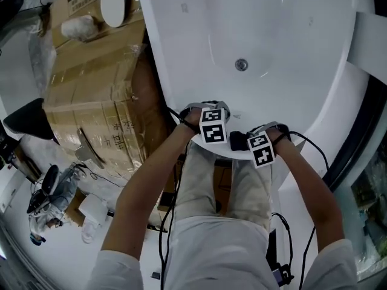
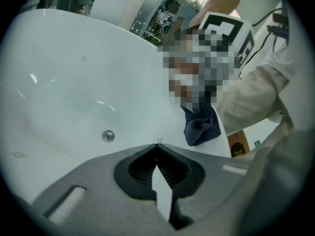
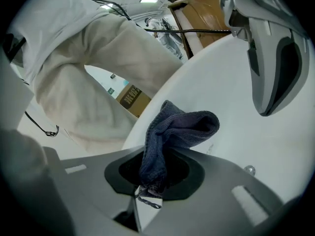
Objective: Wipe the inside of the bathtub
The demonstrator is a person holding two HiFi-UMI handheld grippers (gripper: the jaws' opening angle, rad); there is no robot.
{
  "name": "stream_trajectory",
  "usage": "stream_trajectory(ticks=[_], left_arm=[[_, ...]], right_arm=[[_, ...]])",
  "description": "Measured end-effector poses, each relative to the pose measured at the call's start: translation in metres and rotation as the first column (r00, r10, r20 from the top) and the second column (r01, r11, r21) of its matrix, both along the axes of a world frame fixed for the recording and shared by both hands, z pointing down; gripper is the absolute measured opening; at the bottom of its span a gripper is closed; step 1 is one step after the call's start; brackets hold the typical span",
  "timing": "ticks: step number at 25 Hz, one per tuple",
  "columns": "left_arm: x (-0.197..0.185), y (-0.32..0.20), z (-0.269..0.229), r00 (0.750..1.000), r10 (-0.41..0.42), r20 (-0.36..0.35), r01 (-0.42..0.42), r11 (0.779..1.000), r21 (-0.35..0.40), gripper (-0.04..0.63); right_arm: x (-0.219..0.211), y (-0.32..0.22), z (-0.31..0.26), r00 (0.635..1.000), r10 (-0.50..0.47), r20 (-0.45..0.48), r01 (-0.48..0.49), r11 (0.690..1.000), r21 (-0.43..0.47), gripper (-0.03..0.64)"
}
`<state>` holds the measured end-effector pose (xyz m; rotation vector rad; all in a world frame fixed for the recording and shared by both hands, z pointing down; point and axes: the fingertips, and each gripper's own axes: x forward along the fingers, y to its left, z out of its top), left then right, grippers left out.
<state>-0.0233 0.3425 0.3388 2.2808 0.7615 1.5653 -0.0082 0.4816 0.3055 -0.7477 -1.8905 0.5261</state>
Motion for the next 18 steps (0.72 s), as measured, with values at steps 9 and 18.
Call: stream_trajectory(ticks=[9,18], left_arm=[[0.010,-0.011,-0.063,0.992,-0.126,-0.027,0.128,0.990,0.065,-0.002],[0.022,-0.046,-0.132,0.951,-0.305,-0.046,0.308,0.939,0.154,-0.002]], right_arm=[[-0.005,-0.023,-0.056,0.983,0.184,-0.007,-0.184,0.982,-0.043,0.069],[0.019,-0.114,-0.115,0.887,0.462,-0.006,-0.462,0.886,0.031,0.069]])
